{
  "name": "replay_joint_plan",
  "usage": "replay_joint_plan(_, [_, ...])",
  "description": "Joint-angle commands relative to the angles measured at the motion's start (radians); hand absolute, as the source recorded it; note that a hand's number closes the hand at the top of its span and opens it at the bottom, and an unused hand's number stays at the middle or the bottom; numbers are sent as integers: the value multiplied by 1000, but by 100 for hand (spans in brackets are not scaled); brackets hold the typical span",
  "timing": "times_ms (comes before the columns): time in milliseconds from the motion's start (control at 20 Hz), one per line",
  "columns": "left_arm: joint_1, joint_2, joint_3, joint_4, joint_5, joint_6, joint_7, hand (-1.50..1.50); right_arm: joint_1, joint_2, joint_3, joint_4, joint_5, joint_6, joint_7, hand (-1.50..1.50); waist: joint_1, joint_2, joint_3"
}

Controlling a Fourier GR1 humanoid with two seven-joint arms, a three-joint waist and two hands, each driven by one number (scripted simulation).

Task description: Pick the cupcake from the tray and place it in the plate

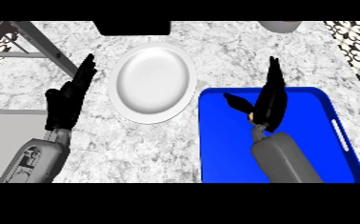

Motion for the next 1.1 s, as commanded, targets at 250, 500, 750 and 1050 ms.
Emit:
replay_joint_plan(250, [-1,10,22,11,-4,-4,11,0,-52,-29,17,-217,193,536,480,-150,-27,-11,-2])
replay_joint_plan(500, [29,-15,5,-34,-15,12,14,0,-78,-17,-3,-353,136,795,676,-150,-10,-8,2])
replay_joint_plan(750, [-12,-32,-3,-30,-37,28,42,0,-90,-29,-85,-424,36,962,737,-150,-7,-1,3])
replay_joint_plan(1050, [-62,4,52,21,-20,-20,43,0,-38,-6,-117,-461,19,1008,742,-150,-4,5,4])
